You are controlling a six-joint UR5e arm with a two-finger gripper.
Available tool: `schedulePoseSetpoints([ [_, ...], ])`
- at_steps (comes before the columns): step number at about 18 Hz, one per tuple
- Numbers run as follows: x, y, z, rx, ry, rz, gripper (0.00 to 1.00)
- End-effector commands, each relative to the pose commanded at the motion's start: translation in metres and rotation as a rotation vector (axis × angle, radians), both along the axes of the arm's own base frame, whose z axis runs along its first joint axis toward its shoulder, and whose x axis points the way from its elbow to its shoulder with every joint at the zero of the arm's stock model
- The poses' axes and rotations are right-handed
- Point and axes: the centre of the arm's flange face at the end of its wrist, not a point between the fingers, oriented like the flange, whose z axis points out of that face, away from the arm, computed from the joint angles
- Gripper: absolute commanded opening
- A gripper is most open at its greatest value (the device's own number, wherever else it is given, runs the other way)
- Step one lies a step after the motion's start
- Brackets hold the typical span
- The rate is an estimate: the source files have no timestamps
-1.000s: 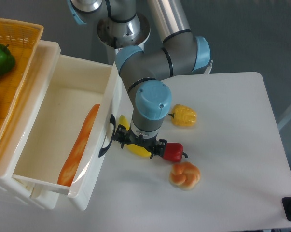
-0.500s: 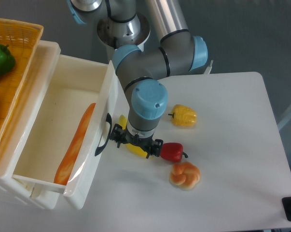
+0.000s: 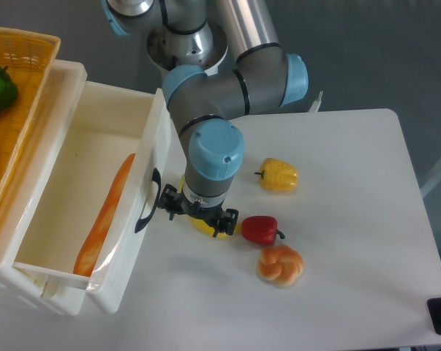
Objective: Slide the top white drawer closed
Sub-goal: 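Push the drawer front with the gripper, sliding the drawer into the unit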
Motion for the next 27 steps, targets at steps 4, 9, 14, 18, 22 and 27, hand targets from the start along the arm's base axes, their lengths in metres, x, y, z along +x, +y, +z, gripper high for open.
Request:
schedulePoseSetpoints([
  [4, 0.001, -0.001, 0.0, -0.002, -0.004, 0.0, 1.0],
  [9, 0.006, -0.003, 0.006, 0.002, -0.033, -0.004, 1.0],
  [14, 0.014, 0.001, 0.009, 0.01, -0.044, -0.011, 1.0],
  [18, 0.022, 0.005, 0.009, 0.009, -0.045, -0.02, 1.0],
  [22, 0.028, 0.006, 0.013, 0.016, -0.046, -0.026, 1.0],
  [27, 0.036, 0.011, 0.014, 0.015, -0.046, -0.035, 1.0],
])
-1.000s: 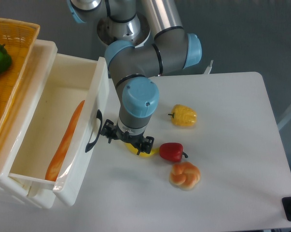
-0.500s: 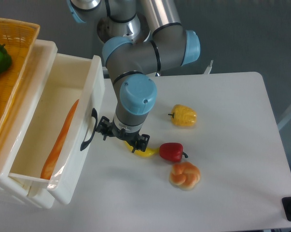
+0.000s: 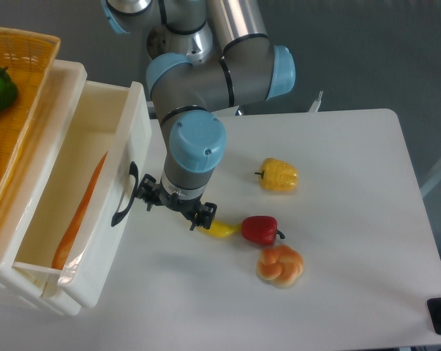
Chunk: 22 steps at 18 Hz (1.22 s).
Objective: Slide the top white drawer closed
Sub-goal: 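Push the drawer front with the gripper, sliding the drawer into the unit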
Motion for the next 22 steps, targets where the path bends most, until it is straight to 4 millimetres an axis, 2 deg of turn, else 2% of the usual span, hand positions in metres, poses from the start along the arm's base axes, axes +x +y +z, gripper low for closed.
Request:
schedulePoseSetpoints([
  [10, 0.026, 0.013, 0.0, 0.006, -0.01, -0.033, 1.0],
  [22, 0.044, 0.018, 0.008, 0.006, -0.013, -0.047, 1.0],
])
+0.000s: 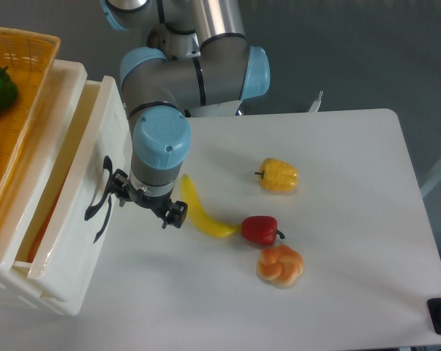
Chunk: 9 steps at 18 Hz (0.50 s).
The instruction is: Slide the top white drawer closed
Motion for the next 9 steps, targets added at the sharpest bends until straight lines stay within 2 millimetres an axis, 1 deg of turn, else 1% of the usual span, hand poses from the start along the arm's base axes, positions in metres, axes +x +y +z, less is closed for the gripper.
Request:
schedulePoseSetpoints([
  [3, 0.002, 0.001, 0.0, 0.001, 0.001, -0.003, 1.0],
  [9, 0.014, 0.007, 0.0, -0.002, -0.002, -0.008, 1.0],
])
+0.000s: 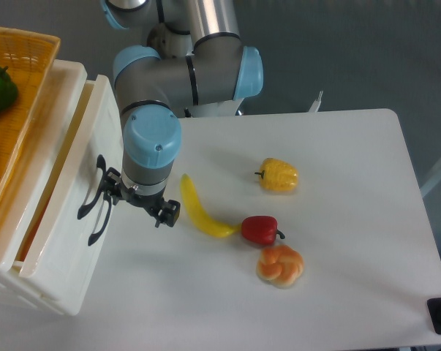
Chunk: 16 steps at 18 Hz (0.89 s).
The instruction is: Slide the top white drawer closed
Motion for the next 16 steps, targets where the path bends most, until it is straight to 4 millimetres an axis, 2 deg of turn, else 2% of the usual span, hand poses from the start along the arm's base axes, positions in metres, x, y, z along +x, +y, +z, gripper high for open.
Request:
schedulePoseSetpoints([
  [16, 0.0017, -0.0001, 0.0041, 0.013, -0.007, 0.001, 1.0],
])
